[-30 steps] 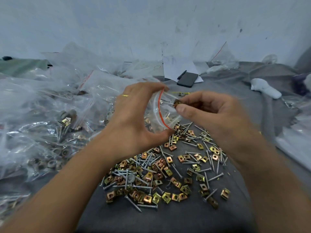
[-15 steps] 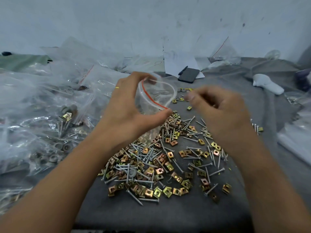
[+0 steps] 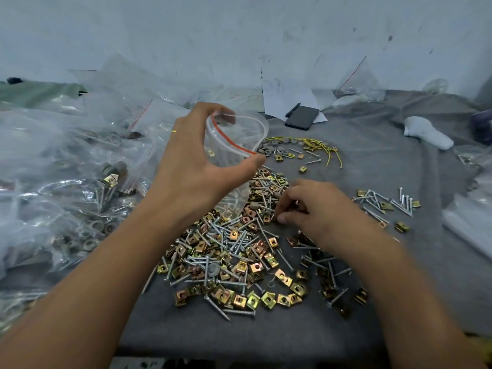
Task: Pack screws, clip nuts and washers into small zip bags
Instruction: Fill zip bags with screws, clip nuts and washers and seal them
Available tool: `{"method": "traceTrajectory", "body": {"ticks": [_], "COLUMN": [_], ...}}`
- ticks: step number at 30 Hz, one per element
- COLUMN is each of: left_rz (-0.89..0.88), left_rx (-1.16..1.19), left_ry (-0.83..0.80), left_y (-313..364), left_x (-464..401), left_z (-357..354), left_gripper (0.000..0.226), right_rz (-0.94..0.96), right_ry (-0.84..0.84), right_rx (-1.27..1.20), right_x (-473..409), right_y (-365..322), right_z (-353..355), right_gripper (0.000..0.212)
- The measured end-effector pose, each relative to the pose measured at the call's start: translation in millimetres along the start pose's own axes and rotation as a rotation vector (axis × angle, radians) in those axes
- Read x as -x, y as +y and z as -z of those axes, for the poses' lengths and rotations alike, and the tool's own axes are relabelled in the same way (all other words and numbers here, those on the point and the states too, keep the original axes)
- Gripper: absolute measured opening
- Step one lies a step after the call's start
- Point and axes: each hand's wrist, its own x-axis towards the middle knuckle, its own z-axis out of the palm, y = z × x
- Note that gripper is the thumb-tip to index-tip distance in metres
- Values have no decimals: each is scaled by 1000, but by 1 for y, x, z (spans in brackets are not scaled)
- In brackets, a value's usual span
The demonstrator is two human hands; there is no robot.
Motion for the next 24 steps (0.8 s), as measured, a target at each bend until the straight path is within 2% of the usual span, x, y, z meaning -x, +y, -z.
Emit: {"method": "traceTrajectory", "body": {"ticks": [5, 10, 13, 16, 20, 24], "left_rz": [5, 9, -3, -24, -57, -114], "left_rx": [-5, -19, -23, -21, -35, -59], "left_ry": [1, -13, -15, -39, -112, -153], "left_y": [0, 0, -1, -1, -1, 4], "left_x": [0, 0, 0, -1, 1, 6], "left_z": [0, 0, 1, 1, -2, -5], "left_gripper": [66, 68, 70, 71, 69, 72], "right_rz": [24, 18, 77, 212, 307, 299], "right_ry": [-43, 31, 157, 296, 370, 381], "right_rx": [90, 60, -412, -907, -1223, -1316], "right_x": [-1, -2, 4, 12, 16, 15], "right_y": [2, 3, 8, 7, 1, -4], "right_z": [0, -5, -2, 11, 17, 14], "right_gripper": [11, 8, 12, 12, 22, 20]}}
